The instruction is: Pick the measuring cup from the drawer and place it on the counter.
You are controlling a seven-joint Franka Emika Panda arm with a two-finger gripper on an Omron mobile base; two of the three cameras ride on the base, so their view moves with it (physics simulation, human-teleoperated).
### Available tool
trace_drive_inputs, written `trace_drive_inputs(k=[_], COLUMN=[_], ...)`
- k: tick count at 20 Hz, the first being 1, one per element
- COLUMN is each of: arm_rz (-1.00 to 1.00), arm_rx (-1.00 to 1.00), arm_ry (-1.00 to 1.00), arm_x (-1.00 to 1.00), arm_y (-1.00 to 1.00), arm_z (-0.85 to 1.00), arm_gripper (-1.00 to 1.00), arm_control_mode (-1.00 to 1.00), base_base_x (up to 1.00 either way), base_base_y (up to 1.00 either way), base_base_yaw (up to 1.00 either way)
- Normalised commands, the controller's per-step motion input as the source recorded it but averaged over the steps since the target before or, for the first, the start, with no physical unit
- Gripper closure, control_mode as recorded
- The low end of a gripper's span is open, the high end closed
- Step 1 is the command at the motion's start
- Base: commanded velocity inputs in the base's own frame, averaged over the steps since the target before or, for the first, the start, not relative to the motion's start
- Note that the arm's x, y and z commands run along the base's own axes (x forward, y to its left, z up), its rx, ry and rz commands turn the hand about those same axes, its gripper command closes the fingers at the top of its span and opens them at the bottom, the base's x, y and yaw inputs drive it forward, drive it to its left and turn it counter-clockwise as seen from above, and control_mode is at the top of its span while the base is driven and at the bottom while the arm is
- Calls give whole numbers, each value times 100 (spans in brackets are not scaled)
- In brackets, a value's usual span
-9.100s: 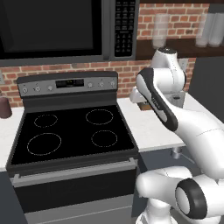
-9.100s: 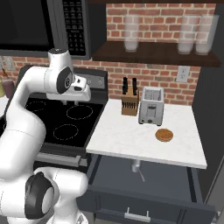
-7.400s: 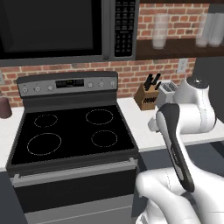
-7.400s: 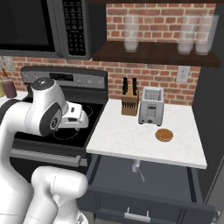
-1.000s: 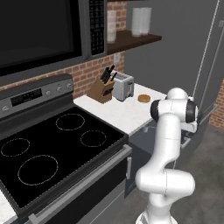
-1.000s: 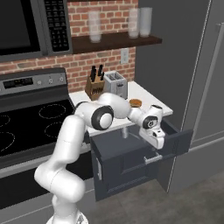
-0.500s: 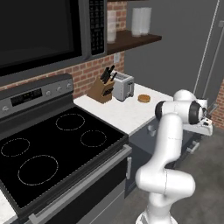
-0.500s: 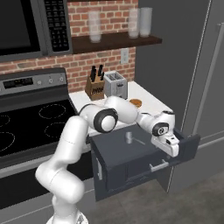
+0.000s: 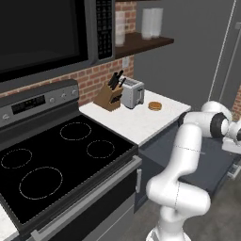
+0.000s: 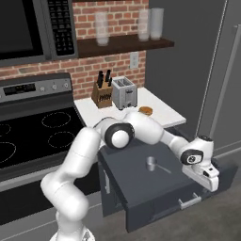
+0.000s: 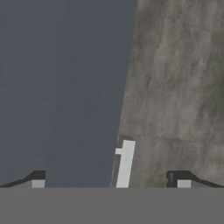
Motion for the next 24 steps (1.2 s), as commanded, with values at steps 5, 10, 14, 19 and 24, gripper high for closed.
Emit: trace_drive_inputs(k=[5, 10, 14, 19, 24], arm_rz=[-2, -15, -25, -32, -33], arm_rx=[9, 5, 0, 0, -1], arm_ry=[-2, -13, -8, 0, -5], arm_x=[-47, 0, 10, 28, 48], arm_y=[-39, 37, 51, 56, 58], arm_z=[79, 100, 67, -2, -12], arm_gripper=[-100, -100, -100, -100, -100], arm_control_mode=[-100, -100, -100, -100, -100], base_base_x=[0, 0, 0, 0, 0], base_base_y=[0, 0, 0, 0, 0], base_base_yaw=[0, 0, 0, 0, 0])
